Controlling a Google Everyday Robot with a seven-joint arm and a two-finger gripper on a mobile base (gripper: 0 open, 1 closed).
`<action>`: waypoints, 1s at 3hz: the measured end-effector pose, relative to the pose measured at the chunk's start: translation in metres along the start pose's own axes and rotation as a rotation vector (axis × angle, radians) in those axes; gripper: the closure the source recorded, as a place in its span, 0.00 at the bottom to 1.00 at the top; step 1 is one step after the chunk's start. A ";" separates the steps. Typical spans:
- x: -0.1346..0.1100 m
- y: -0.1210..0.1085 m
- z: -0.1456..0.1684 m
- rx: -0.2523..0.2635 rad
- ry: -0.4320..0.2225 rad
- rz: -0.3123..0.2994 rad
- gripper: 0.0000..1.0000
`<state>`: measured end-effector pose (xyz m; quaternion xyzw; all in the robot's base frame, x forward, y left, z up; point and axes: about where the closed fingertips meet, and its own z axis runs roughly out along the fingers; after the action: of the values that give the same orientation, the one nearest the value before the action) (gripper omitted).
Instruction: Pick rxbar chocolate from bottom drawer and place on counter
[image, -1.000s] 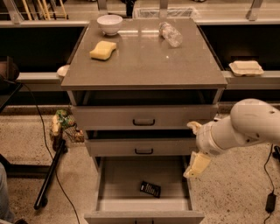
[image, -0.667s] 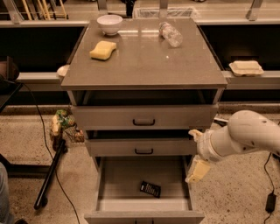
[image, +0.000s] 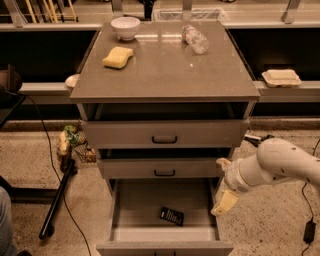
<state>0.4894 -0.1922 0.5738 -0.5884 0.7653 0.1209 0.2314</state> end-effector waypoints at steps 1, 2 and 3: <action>0.011 -0.007 0.021 -0.004 -0.007 -0.016 0.00; 0.032 -0.019 0.061 -0.007 -0.016 -0.063 0.00; 0.049 -0.027 0.099 -0.008 -0.036 -0.092 0.00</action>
Offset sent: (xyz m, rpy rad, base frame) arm 0.0448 -0.0094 -0.1230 -0.0003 -0.0596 0.1113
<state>0.5266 -0.1961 0.4663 -0.6215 0.7328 0.1236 0.2480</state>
